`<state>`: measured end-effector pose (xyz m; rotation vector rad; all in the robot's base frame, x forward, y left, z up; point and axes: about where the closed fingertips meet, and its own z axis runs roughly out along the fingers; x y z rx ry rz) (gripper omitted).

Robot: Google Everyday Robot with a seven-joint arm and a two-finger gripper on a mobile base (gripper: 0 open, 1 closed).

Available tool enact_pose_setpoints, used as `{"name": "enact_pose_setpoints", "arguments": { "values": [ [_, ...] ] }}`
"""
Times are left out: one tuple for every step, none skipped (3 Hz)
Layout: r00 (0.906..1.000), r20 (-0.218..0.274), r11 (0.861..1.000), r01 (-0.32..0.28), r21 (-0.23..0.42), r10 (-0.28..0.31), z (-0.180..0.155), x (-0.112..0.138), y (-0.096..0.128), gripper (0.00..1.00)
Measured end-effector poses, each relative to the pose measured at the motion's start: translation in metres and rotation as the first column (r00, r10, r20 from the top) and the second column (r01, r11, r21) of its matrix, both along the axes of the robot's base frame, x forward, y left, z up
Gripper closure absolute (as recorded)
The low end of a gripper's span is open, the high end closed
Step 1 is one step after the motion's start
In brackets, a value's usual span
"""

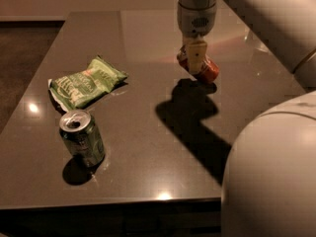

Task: Knock coke can over

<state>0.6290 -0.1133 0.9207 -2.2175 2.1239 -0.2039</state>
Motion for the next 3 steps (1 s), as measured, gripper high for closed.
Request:
{"name": "enact_pose_setpoints", "arguments": {
  "values": [
    [0.9957, -0.038, 0.995, -0.086, -0.049, 0.084, -0.012, -0.008, -0.004, 0.01],
    [0.9919, -0.08, 0.992, -0.104, -0.074, 0.098, -0.026, -0.015, -0.014, 0.0],
    [0.9931, -0.051, 0.992, -0.109, -0.067, 0.106, -0.03, -0.007, -0.012, 0.0]
  ]
}}
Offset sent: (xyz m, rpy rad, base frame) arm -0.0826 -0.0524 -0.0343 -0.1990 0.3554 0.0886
